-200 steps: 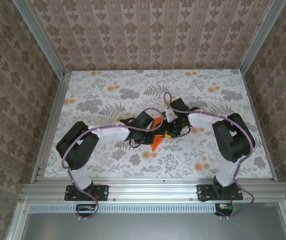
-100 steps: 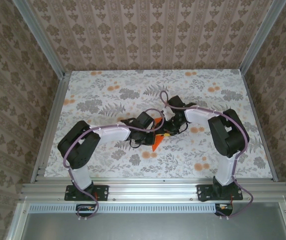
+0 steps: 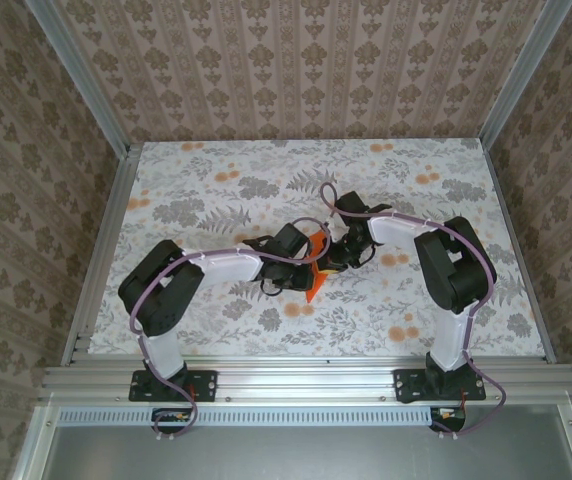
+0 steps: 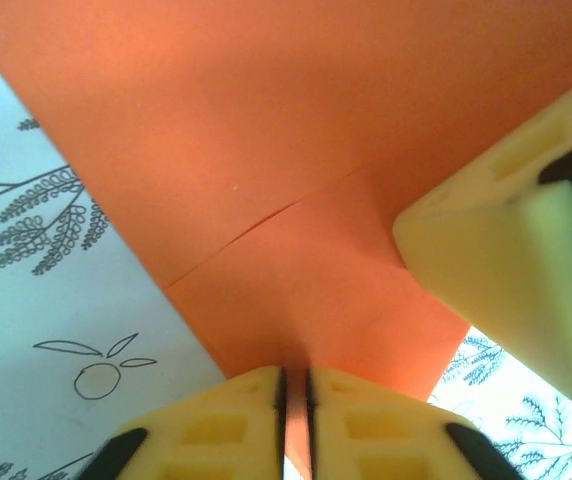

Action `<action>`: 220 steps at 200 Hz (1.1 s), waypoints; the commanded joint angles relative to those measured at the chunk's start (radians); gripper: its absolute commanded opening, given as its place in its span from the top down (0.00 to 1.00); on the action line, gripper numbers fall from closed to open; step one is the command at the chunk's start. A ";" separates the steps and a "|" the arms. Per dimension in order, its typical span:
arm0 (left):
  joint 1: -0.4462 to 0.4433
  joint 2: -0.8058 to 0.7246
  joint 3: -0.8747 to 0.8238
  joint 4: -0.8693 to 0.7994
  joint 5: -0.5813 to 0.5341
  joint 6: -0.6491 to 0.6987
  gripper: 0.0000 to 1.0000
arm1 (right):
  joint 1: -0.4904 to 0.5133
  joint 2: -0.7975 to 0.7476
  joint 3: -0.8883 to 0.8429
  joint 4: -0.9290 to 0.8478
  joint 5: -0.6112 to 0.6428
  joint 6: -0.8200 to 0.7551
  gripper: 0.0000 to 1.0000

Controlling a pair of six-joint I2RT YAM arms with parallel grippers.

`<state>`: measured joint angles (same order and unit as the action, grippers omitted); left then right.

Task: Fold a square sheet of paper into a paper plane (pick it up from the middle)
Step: Fourth fold the wing at the center of the table.

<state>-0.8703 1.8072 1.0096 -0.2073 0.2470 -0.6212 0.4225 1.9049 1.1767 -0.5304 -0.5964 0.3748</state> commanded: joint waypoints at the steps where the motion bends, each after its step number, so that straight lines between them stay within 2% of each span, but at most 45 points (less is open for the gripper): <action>1: -0.020 -0.038 0.002 -0.012 -0.022 0.021 0.75 | 0.000 -0.018 -0.008 0.009 0.009 0.071 0.95; 16: -0.038 -0.044 0.003 -0.023 -0.035 0.026 0.69 | 0.001 -0.040 -0.027 0.037 0.001 0.110 0.95; 54: -0.087 -0.071 0.011 -0.064 -0.120 0.021 0.60 | 0.002 -0.075 -0.063 0.063 0.014 0.166 0.94; 106: -0.123 -0.103 0.032 -0.131 -0.217 0.031 0.57 | 0.008 -0.099 -0.095 0.083 0.020 0.208 0.94; 220: -0.226 -0.019 0.164 -0.255 -0.401 0.043 0.60 | 0.021 -0.127 -0.114 0.118 0.025 0.297 0.93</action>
<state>-1.0565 1.7725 1.1374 -0.4587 -0.1238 -0.6029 0.4290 1.8088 1.0626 -0.4274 -0.5671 0.6434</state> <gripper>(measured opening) 0.407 0.068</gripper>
